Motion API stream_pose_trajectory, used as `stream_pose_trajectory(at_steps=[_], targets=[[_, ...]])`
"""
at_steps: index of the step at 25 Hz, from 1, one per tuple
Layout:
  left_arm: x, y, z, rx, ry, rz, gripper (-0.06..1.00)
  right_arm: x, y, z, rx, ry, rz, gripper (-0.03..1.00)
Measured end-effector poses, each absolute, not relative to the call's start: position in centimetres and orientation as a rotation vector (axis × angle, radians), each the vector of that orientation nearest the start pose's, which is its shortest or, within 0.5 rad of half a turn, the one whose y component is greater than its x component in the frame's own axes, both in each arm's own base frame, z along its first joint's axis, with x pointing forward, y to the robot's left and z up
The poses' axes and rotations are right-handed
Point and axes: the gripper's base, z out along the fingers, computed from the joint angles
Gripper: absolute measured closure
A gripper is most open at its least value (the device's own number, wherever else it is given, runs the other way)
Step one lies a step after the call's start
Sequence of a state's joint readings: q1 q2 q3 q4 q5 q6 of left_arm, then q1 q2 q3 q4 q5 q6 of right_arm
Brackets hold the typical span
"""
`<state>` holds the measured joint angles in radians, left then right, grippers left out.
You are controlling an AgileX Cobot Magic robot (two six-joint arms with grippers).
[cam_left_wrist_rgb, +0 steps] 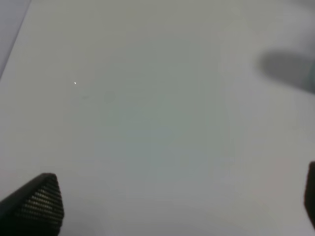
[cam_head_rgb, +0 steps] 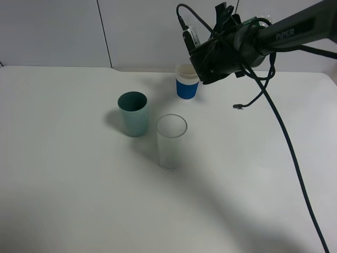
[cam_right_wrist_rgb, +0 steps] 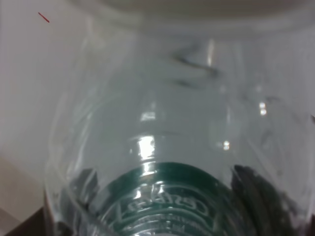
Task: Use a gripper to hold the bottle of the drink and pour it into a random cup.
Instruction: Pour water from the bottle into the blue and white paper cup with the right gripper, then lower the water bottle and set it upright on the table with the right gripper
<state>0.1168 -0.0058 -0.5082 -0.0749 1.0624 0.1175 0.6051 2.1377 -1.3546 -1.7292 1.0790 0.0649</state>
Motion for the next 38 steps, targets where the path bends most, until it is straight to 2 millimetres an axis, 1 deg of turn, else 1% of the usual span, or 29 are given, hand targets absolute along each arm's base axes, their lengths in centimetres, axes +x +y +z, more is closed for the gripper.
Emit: stream_pose_trajectory(at_steps=[15, 18, 21, 25, 27, 30, 33, 38], targets=[[-0.6, -0.7, 28.0, 0.005, 2.030, 0.058, -0.05, 40.0, 18.0, 17.9, -1.715, 1.444, -1.797, 0.41], [-0.6, -0.7, 28.0, 0.005, 2.030, 0.058, -0.05, 40.0, 18.0, 17.9, -1.686, 1.461, -1.782, 0.41], [-0.6, -0.7, 28.0, 0.005, 2.030, 0.058, -0.05, 40.0, 18.0, 17.9, -1.541, 1.539, -1.708, 0.41], [-0.6, -0.7, 28.0, 0.005, 2.030, 0.058, -0.05, 40.0, 18.0, 18.0, -1.188, 1.687, -1.523, 0.41], [-0.6, -0.7, 28.0, 0.005, 2.030, 0.058, -0.05, 39.9, 17.9, 18.4, -1.002, 1.738, -1.431, 0.41], [-0.6, -0.7, 28.0, 0.005, 2.030, 0.058, -0.05, 39.8, 17.8, 19.6, -0.822, 1.765, -1.323, 0.41], [-0.6, -0.7, 28.0, 0.005, 2.030, 0.058, -0.05, 39.5, 17.6, 21.3, -0.697, 1.792, -1.209, 0.41], [-0.6, -0.7, 28.0, 0.005, 2.030, 0.058, -0.05, 38.4, 17.3, 24.7, -0.499, 1.857, -0.973, 0.41]])
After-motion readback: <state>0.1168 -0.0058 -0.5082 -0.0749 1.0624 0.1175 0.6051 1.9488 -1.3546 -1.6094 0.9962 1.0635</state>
